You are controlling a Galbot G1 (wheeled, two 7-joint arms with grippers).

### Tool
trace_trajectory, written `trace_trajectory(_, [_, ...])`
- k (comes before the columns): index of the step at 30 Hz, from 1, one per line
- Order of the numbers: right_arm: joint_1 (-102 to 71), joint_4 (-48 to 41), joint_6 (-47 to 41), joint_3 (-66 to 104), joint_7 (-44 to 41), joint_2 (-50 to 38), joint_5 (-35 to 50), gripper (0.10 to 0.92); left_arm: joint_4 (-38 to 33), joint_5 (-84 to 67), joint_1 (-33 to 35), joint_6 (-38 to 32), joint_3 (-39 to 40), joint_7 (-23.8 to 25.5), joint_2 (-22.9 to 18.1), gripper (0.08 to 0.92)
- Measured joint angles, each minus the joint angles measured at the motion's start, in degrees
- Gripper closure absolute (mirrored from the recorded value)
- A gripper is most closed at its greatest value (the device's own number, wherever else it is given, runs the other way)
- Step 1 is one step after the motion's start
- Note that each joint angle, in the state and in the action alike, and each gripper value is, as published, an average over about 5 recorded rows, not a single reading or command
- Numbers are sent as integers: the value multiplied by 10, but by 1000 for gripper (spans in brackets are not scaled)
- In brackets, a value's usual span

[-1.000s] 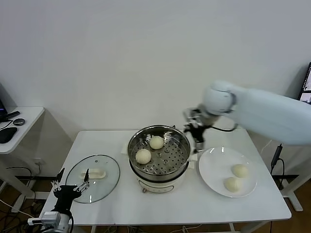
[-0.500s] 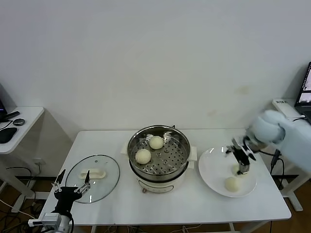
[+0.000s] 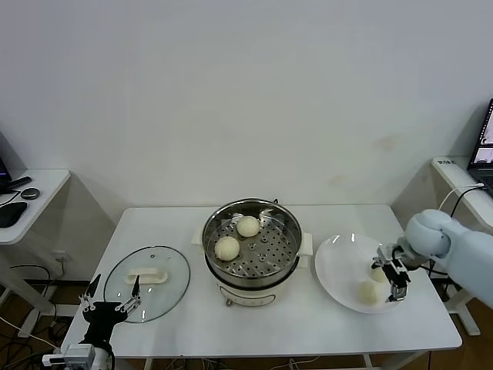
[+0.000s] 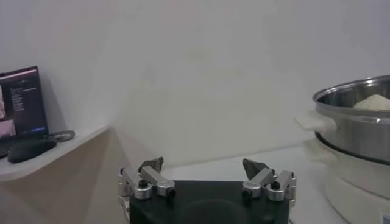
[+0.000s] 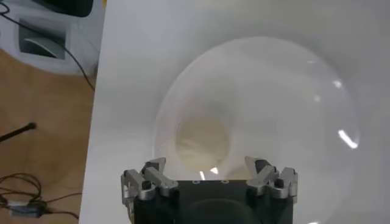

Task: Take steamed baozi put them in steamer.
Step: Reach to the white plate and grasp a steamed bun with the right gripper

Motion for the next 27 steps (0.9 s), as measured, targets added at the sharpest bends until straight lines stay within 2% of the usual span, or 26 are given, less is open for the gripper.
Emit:
trace_trajectory(15, [-36, -48, -1, 25, 15, 48, -19, 212, 0, 0, 4, -2, -7, 0, 0, 177])
trace_trajectory(23, [-43, -61, -10, 29, 13, 59, -28, 323, 2, 0, 6, -4, -8, -1, -2, 177])
trace_trajectory(27, [-45, -63, -15, 30, 13, 63, -30, 419, 0, 0, 5, -4, -9, -1, -2, 177])
